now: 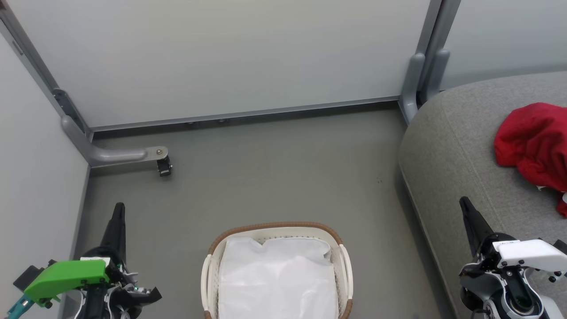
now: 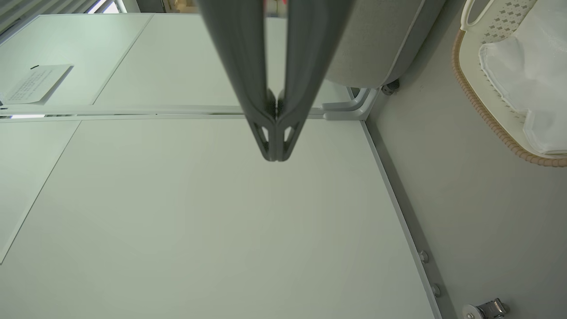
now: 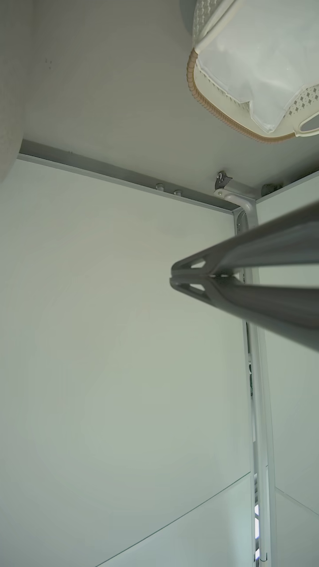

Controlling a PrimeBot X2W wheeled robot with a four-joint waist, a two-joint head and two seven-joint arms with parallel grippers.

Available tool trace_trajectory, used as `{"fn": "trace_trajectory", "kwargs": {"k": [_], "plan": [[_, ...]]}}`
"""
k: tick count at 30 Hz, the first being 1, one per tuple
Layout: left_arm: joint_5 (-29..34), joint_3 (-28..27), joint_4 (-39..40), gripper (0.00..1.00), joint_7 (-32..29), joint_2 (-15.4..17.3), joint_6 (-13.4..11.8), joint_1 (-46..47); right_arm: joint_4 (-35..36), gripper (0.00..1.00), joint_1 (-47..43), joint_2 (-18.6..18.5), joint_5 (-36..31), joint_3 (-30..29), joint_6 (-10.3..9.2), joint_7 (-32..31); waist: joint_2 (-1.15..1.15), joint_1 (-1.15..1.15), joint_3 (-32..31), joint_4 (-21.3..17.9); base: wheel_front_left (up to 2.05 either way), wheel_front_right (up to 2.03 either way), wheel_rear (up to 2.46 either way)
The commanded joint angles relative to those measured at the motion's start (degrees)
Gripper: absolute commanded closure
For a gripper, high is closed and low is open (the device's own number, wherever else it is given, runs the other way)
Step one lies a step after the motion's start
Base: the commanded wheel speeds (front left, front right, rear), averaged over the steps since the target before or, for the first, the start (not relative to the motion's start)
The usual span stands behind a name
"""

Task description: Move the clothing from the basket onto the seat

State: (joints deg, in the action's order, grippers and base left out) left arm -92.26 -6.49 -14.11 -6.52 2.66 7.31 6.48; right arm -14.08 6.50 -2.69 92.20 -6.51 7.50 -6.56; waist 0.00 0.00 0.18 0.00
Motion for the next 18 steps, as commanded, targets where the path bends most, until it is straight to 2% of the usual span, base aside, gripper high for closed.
{"fn": "trace_trajectory", "kwargs": {"k": [1,18], "plan": [[-0.2,-0.2,0.2,1.0,-0.2,0.4,0.3,-0.5,0.2,1.0,-0.7,-0.4,0.3,-0.1,-0.02,-0.2,0.0,0.0,0.0,0.0,0.0,0.0,0.0],[-0.2,-0.2,0.2,1.0,-0.2,0.4,0.3,-0.5,0.2,1.0,-0.7,-0.3,0.3,-0.1,-0.02,-0.2,0.0,0.0,0.0,0.0,0.0,0.0,0.0]]}}
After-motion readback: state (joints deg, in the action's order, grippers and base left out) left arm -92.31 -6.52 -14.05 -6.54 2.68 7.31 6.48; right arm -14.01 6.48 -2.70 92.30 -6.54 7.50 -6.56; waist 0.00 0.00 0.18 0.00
